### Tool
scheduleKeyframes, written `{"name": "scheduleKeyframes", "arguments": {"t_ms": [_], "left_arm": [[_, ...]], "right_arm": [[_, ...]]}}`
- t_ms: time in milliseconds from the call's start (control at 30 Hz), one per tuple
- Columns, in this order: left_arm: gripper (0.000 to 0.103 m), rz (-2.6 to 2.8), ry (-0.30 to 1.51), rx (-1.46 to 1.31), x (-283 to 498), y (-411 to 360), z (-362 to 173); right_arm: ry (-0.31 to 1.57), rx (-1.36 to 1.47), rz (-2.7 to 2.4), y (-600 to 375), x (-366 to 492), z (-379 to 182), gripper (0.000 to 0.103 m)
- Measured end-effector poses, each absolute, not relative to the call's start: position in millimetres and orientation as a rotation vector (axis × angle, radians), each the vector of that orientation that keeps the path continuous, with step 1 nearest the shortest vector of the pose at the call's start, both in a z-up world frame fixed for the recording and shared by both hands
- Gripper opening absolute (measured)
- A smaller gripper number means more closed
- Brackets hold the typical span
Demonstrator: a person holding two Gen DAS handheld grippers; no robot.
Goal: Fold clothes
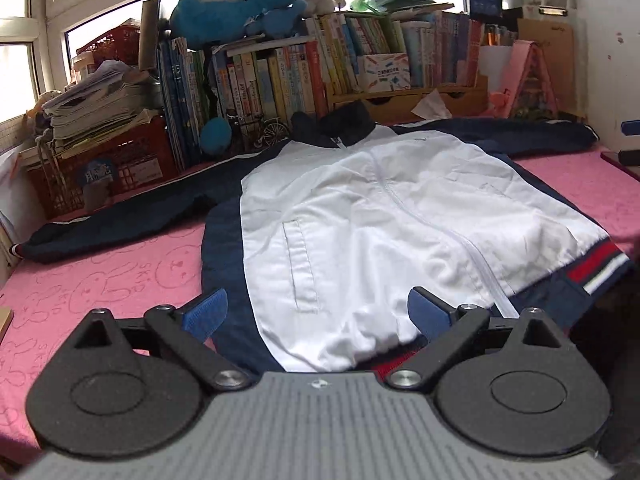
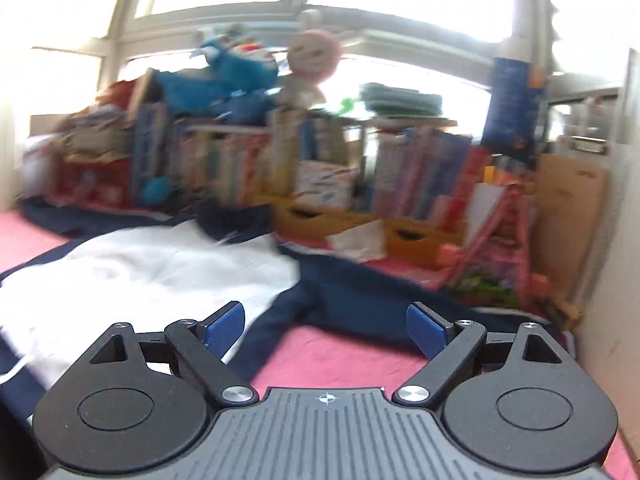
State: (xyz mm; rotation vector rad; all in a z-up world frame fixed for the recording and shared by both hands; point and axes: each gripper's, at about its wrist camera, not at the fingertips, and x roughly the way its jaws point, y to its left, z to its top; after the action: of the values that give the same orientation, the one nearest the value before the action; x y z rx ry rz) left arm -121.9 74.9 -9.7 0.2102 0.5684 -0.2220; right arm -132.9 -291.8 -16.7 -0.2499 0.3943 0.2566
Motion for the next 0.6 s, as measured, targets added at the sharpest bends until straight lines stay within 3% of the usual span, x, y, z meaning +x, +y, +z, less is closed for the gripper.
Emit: {"name": "scheduleKeyframes", "arguments": {"t_ms": [233, 467, 600], "left_arm": [[0.098, -0.257, 0.562, 0.291, -150.7, 58.2, -39.0], [0.098, -0.228, 0.458, 0.395, -150.4, 33.0, -50.4], [0.097, 0.01, 0.434, 0.462, -126.3, 32.8, -62.4]], "right_arm": [[0.435, -0.583, 0.449, -158.4, -210.9, -85.0, 0.089], [0.379, -0.291, 0.182, -165.1, -164.5, -68.6, 0.081], [0.319, -0.297, 0.037, -181.2, -155.9, -68.7, 0.072]]}}
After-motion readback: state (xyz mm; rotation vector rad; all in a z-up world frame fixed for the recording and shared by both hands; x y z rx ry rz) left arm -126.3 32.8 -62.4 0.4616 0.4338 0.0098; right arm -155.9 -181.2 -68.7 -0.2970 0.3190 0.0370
